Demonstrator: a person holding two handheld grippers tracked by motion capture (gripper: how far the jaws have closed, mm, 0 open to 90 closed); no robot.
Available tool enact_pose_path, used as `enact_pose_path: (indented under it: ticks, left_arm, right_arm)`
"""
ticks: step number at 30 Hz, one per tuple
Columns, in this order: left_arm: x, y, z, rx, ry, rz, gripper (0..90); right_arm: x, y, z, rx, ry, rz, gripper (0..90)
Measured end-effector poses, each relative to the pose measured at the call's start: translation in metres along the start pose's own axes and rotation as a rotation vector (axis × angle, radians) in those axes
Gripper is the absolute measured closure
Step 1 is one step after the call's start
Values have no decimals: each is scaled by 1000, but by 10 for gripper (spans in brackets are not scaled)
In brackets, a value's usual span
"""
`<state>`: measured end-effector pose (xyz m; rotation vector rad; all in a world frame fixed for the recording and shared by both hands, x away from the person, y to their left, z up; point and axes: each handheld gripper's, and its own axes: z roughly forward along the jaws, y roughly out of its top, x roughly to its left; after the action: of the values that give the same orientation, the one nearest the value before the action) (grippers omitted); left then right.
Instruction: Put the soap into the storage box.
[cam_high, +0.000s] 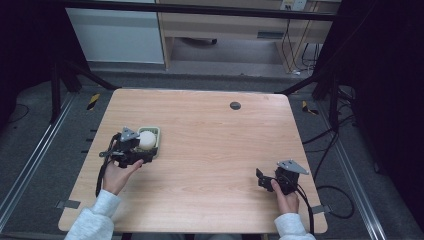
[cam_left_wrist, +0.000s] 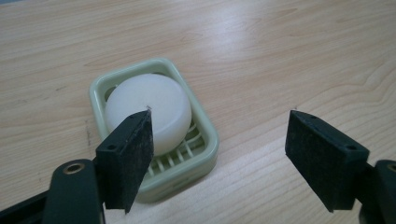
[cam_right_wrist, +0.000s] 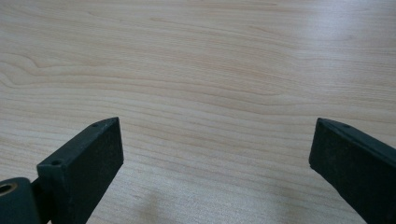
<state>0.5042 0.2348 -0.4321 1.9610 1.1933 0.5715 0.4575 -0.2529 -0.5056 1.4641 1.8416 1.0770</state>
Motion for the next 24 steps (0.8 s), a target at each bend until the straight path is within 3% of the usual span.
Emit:
enact_pose_path:
  ticks: [8, 18, 24]
  left_arm:
    - [1, -19, -19, -69, 13, -9, 230]
    - [11, -51, -31, -87, 37, -57, 232]
    - [21, -70, -40, -83, 77, -83, 238]
  right_arm:
    - [0, 0, -1, -3, 7, 0, 33]
    - [1, 0, -3, -7, 16, 0, 33]
    - [2, 0, -4, -13, 21, -1, 33]
